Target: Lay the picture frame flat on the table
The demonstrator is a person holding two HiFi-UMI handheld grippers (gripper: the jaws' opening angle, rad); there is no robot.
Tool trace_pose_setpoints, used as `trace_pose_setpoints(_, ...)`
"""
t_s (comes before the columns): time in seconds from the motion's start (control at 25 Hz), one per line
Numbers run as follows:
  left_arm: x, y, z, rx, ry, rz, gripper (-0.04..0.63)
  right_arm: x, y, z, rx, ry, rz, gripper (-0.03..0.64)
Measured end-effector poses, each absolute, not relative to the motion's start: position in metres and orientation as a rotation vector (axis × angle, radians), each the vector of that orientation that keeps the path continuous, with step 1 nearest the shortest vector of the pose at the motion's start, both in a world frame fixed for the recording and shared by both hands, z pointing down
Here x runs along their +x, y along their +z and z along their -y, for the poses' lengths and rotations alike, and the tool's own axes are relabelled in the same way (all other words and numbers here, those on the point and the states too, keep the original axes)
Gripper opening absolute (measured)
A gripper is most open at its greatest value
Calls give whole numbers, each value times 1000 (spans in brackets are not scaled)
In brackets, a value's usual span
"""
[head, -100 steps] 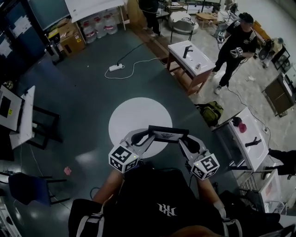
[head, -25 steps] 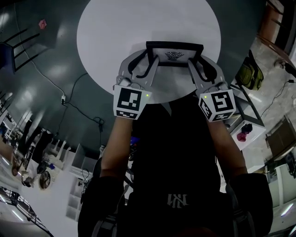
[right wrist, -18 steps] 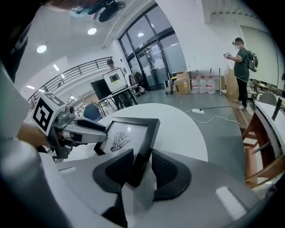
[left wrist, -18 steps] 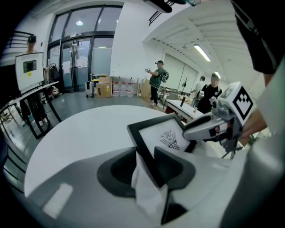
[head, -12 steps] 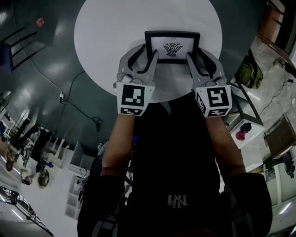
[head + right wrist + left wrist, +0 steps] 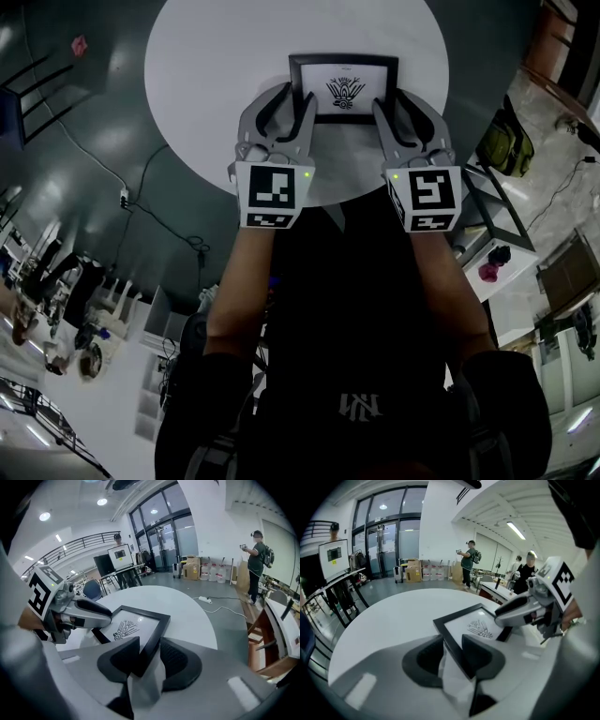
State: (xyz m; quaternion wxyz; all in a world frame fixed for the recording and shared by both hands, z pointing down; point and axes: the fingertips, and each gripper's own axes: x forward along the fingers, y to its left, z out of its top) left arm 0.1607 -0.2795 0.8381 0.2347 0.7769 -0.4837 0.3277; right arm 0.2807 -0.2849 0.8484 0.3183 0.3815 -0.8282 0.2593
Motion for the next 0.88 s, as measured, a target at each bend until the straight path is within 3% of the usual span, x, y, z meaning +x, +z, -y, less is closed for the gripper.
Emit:
trace_pose_setpoints(0.68,139,800,280,2052,767,1379,144,271,802,290,998,604,2207,152)
trace_pose_setpoints(0.88,134,717,284,2148,619,1349,86,246,720,292,902,558,2387,100)
